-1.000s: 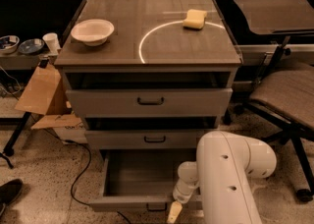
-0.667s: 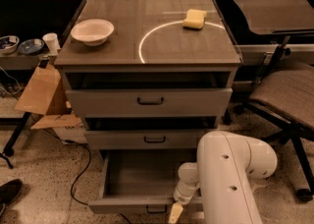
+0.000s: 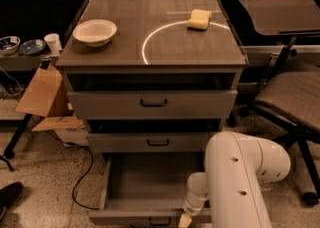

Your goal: Open bottom drawer

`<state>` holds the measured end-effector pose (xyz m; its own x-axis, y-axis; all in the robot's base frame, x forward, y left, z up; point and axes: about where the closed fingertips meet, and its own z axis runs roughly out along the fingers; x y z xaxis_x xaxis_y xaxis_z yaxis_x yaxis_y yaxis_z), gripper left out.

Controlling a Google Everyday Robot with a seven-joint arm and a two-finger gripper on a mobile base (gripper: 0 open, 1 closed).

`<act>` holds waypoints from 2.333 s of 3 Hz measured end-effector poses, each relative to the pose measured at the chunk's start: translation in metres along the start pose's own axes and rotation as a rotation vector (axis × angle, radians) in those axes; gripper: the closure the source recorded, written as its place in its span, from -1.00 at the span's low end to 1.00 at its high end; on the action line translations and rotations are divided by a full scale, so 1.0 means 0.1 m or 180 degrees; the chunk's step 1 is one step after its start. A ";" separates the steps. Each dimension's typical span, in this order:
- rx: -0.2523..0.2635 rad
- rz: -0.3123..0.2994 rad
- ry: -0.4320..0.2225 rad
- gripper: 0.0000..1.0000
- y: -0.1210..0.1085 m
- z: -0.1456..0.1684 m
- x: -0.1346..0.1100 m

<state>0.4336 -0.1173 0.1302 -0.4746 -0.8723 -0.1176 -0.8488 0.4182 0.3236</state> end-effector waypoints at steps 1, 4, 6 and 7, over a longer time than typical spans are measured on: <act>0.0048 0.0111 0.0031 0.22 0.13 -0.02 0.21; 0.0167 0.0183 0.0062 0.00 0.19 -0.12 0.31; 0.0291 0.0241 0.0081 -0.93 0.26 -0.28 0.49; 0.0476 0.0346 0.0135 -1.00 0.67 -0.77 1.10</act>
Offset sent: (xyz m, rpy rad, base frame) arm -0.1020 -0.0654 0.0290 -0.1268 -0.0172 -0.1662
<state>0.3422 -0.2050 0.2107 -0.5578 -0.8285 -0.0488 -0.8197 0.5408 0.1887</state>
